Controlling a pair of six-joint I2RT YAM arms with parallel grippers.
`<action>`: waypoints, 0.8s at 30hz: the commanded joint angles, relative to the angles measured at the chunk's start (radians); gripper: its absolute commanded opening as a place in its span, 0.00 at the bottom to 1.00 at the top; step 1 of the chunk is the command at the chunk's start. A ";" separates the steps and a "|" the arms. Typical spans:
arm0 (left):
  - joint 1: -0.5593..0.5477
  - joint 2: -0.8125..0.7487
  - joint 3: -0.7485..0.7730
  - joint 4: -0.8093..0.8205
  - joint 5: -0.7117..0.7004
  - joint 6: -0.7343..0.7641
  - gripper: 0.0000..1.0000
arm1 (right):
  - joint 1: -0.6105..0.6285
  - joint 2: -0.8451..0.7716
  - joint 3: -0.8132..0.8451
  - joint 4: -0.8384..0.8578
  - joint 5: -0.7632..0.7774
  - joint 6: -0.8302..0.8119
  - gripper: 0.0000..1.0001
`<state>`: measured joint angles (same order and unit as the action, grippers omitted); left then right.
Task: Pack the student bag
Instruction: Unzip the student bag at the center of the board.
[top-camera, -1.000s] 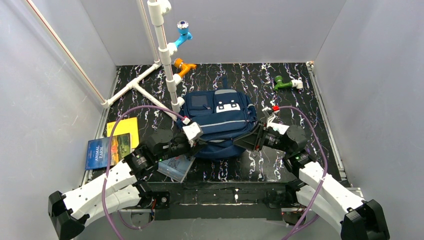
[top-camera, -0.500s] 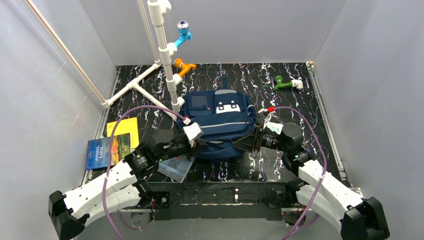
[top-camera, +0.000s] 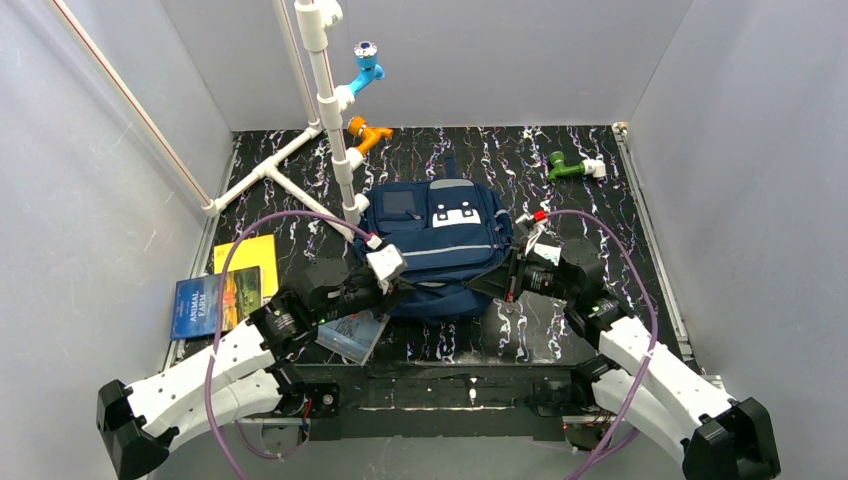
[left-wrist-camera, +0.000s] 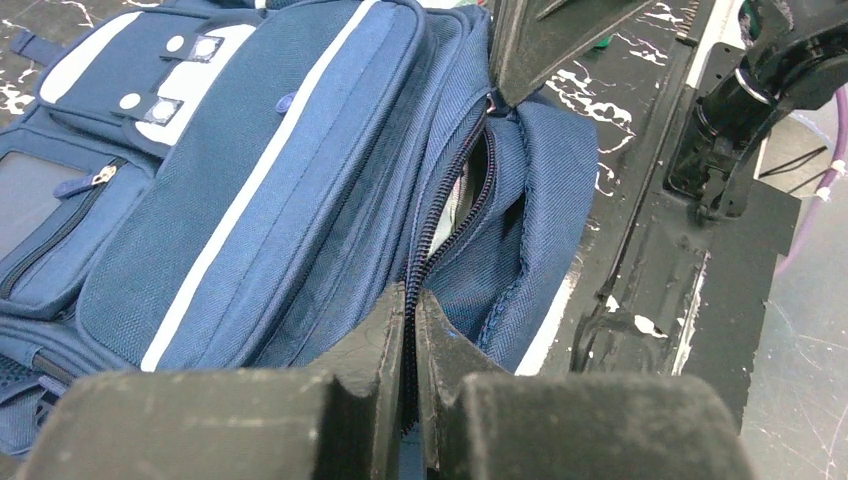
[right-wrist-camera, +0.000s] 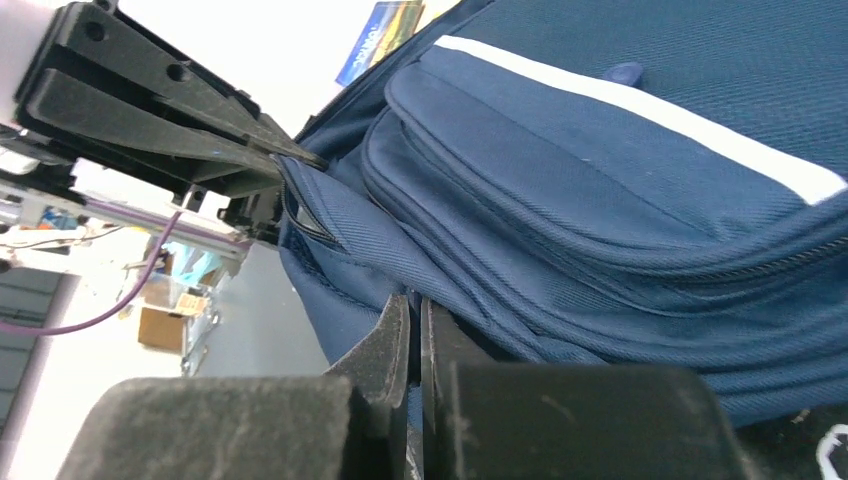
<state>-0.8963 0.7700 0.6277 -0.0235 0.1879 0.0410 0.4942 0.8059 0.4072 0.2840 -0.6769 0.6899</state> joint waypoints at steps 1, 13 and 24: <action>-0.002 -0.066 0.023 0.107 -0.091 -0.027 0.00 | 0.000 -0.031 0.055 -0.161 0.148 -0.124 0.01; 0.005 -0.212 -0.001 0.106 -0.296 -0.082 0.00 | 0.000 -0.165 0.060 -0.342 0.539 -0.201 0.01; 0.006 -0.284 0.019 0.088 -0.434 -0.088 0.00 | 0.000 -0.113 0.106 -0.454 0.935 -0.271 0.01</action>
<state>-0.9028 0.5503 0.5987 -0.0383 -0.0856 -0.0311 0.5064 0.6704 0.4870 -0.0937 -0.0284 0.4709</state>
